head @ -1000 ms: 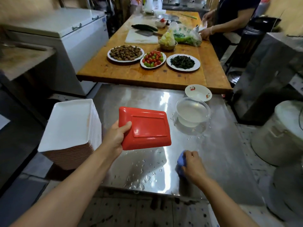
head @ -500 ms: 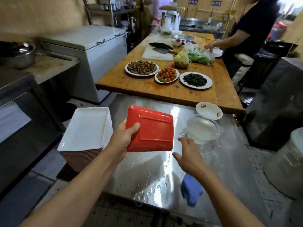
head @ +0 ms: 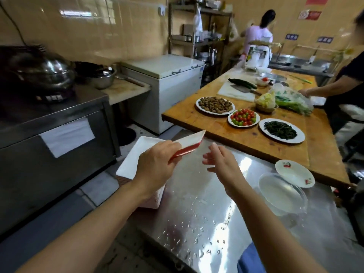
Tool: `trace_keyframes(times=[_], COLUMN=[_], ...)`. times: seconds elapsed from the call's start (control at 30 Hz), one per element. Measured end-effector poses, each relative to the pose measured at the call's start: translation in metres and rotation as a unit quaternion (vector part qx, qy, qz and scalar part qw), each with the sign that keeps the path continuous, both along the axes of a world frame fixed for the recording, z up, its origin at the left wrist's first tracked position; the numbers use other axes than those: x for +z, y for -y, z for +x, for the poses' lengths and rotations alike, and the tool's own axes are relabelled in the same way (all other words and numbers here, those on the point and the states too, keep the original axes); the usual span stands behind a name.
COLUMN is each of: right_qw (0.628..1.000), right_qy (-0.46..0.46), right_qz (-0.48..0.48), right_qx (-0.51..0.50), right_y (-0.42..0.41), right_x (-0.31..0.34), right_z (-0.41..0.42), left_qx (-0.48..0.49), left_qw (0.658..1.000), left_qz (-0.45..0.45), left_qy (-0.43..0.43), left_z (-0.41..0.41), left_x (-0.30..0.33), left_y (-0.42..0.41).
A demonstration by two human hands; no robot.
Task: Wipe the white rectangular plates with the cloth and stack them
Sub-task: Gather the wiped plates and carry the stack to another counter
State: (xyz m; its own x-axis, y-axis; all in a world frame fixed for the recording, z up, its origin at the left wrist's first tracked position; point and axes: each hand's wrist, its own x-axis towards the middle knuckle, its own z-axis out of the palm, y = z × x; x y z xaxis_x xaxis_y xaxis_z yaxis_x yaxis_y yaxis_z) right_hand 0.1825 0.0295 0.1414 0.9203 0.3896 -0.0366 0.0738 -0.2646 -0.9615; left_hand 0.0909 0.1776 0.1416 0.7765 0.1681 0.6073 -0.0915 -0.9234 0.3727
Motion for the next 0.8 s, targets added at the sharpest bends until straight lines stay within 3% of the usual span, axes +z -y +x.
trace_keyframes(times=[0.1, 0.23, 0.8], right_qw=[0.999, 0.997, 0.995], right_qy=[-0.041, -0.066, -0.082], right_qz=[0.031, 0.014, -0.028], right_qx=[0.016, 0.029, -0.049], right_y=[-0.025, -0.054, -0.136], right_x=[0.004, -0.004, -0.053], right_z=[0.000, -0.005, -0.030], left_qx=[0.018, 0.020, -0.067], left_qw=[0.994, 0.984, 0.970], left_qz=[0.106, 0.170, 0.214], left_qy=[-0.030, -0.044, -0.098], left_z=[-0.015, -0.028, -0.034], left_x=[-0.002, -0.010, -0.049], left_y=[-0.012, -0.032, -0.125])
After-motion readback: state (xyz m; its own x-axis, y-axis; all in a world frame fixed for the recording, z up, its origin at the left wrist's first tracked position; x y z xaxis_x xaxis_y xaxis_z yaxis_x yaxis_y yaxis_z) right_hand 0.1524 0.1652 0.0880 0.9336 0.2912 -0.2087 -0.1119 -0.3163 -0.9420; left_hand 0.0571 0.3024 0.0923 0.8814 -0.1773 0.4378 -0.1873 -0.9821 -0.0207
